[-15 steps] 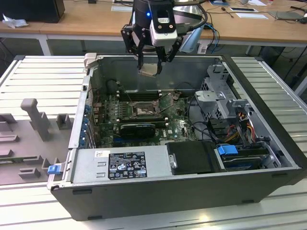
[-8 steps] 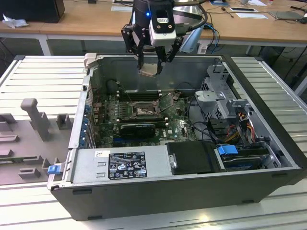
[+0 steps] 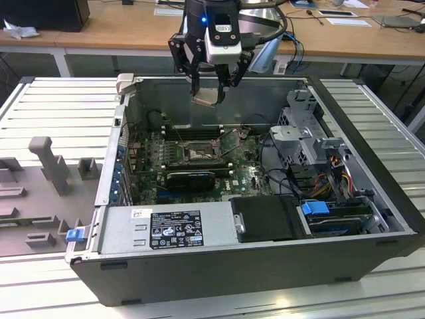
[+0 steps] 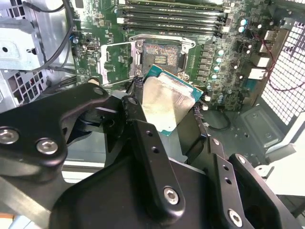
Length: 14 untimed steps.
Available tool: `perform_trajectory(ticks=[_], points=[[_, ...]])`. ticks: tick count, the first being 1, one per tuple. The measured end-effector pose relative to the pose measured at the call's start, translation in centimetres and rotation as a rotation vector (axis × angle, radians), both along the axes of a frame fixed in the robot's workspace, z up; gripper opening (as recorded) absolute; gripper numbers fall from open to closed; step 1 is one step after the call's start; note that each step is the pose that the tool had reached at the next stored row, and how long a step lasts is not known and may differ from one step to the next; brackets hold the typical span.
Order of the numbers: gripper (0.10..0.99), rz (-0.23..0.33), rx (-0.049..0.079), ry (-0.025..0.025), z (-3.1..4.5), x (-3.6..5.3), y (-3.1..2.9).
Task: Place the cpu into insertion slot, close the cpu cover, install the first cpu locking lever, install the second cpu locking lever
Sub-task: 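Place the cpu into insertion slot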
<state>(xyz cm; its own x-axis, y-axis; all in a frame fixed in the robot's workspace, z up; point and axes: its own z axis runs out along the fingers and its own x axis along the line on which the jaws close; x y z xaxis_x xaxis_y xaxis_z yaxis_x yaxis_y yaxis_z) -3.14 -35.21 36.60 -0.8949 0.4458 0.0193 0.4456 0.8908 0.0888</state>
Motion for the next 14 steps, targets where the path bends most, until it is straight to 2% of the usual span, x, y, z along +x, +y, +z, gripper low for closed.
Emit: perform_trajectory(ticks=[14], points=[[0.529, -0.062, 0.0, 0.0, 0.0, 0.0, 0.0]])
